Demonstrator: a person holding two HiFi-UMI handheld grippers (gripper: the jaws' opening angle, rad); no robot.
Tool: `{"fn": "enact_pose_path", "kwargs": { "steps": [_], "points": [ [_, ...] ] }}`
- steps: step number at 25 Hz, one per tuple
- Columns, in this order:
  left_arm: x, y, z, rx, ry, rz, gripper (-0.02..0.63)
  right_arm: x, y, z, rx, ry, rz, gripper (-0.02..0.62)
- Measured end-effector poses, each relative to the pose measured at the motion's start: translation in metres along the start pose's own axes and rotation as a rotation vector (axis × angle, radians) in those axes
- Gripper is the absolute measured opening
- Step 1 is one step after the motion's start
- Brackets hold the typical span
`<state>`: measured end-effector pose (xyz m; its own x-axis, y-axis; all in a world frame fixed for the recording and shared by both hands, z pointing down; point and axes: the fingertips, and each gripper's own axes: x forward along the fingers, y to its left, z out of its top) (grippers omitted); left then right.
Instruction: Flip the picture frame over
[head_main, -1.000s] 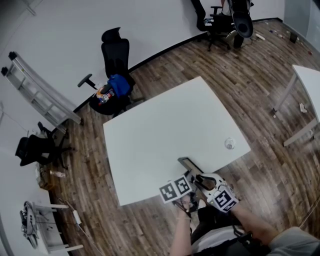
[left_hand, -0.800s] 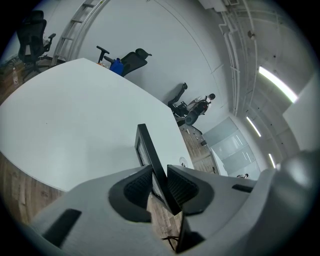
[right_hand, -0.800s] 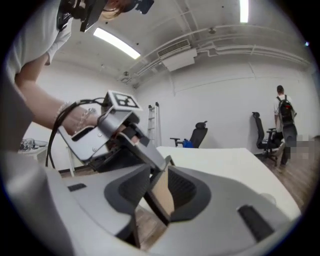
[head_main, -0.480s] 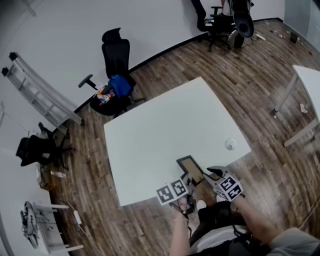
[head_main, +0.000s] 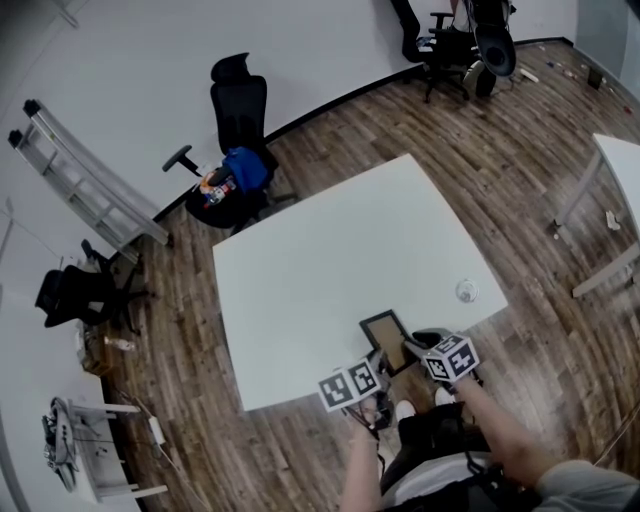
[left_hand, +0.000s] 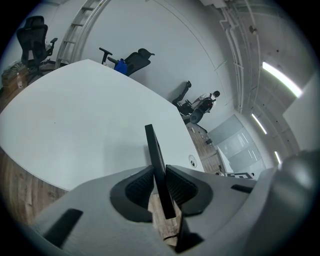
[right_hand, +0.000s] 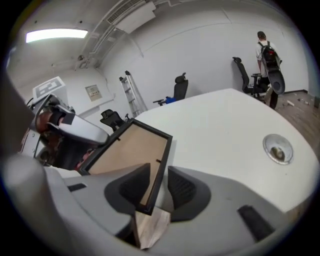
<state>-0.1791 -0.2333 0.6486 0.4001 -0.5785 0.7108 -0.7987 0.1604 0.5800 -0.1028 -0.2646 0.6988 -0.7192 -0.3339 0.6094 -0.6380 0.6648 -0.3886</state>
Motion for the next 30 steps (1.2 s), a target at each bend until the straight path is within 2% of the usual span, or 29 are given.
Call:
{"fn": "enact_pose_path", "kwargs": {
  "steps": [5, 15, 30],
  "points": [
    [0.003, 0.011, 0.004, 0.000, 0.002, 0.012, 0.078, 0.005, 0.005, 0.002, 0.016, 0.034, 0.025, 0.092],
    [0.016, 0.031, 0.002, 0.042, -0.003, 0.083, 0.078, 0.007, 0.004, -0.002, -0.117, 0.038, -0.114, 0.087],
    [0.034, 0.054, -0.005, 0.049, 0.028, 0.147, 0.077, 0.009, 0.003, 0.002, -0.132, 0.047, -0.171, 0.087]
  ]
}}
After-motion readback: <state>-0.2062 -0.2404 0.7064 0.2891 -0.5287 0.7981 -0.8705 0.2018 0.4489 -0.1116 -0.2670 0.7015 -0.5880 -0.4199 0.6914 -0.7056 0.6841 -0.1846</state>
